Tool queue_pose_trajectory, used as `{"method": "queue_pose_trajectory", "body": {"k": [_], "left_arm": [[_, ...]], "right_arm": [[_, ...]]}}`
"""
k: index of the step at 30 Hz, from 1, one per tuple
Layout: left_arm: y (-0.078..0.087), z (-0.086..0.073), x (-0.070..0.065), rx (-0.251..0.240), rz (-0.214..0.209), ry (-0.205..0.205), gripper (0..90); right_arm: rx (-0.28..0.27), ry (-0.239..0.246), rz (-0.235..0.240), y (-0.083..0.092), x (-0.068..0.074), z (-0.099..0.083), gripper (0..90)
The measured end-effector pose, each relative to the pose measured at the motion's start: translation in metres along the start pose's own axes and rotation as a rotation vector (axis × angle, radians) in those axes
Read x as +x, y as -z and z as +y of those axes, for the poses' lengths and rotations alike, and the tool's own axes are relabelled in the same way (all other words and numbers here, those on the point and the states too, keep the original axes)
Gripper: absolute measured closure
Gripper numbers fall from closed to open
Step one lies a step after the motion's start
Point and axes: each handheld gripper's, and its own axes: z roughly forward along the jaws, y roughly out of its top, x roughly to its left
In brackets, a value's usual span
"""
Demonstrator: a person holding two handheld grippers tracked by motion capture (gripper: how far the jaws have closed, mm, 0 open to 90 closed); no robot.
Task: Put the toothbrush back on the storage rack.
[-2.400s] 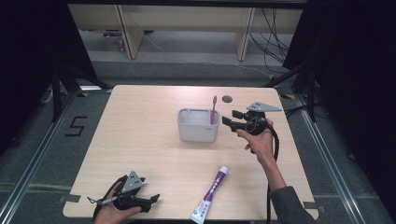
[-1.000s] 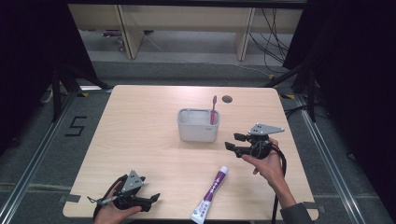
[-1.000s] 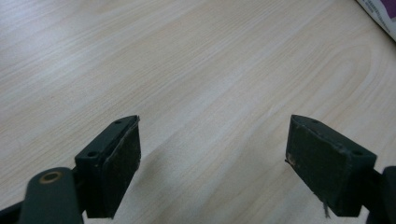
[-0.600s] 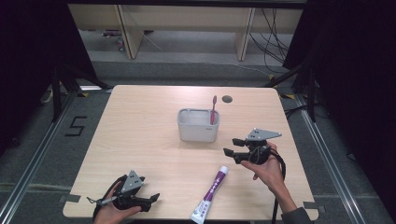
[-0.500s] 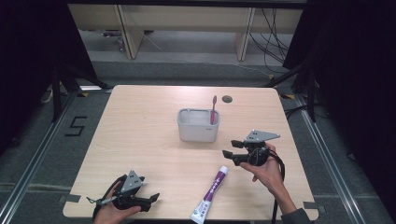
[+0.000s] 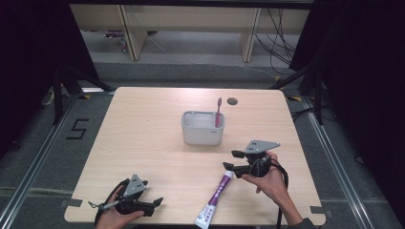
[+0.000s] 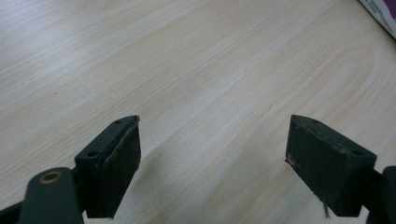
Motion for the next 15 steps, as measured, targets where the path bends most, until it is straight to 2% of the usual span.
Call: {"method": "queue_pose_trajectory", "body": {"k": [1,2,4,5,6,8,11,14,15], "left_arm": [[0.0,0.0,-0.001,-0.003,-0.004,0.008,17.5],[-0.001,0.0,-0.001,-0.008,-0.001,0.006,17.5],[-0.001,0.0,-0.001,-0.007,-0.003,0.004,17.5],[-0.001,0.0,-0.001,-0.009,-0.001,0.007,17.5],[-0.001,0.0,-0.001,-0.008,-0.004,0.006,17.5],[0.0,0.0,0.0,0.003,-0.011,0.004,17.5],[0.0,0.0,-0.001,-0.007,-0.002,0.006,17.5],[-0.001,0.0,-0.001,-0.009,0.0,0.006,17.5],[-0.001,0.0,-0.001,-0.009,-0.001,0.006,17.5]], "right_arm": [[0.003,-0.01,0.002,0.0,0.001,0.0,41.0],[0.003,0.007,0.007,-0.001,0.001,-0.001,41.0],[0.009,0.011,0.019,-0.002,0.003,-0.002,41.0],[0.001,0.027,0.002,-0.002,0.004,-0.002,40.8],[0.018,0.015,0.018,-0.003,0.006,-0.003,40.8],[0.021,0.023,0.009,-0.002,0.008,-0.004,40.8],[0.033,0.016,0.023,-0.004,0.012,-0.006,40.5],[0.029,0.051,0.021,-0.005,0.013,-0.009,39.4],[0.038,0.025,0.026,-0.005,0.015,-0.01,39.1]]}}
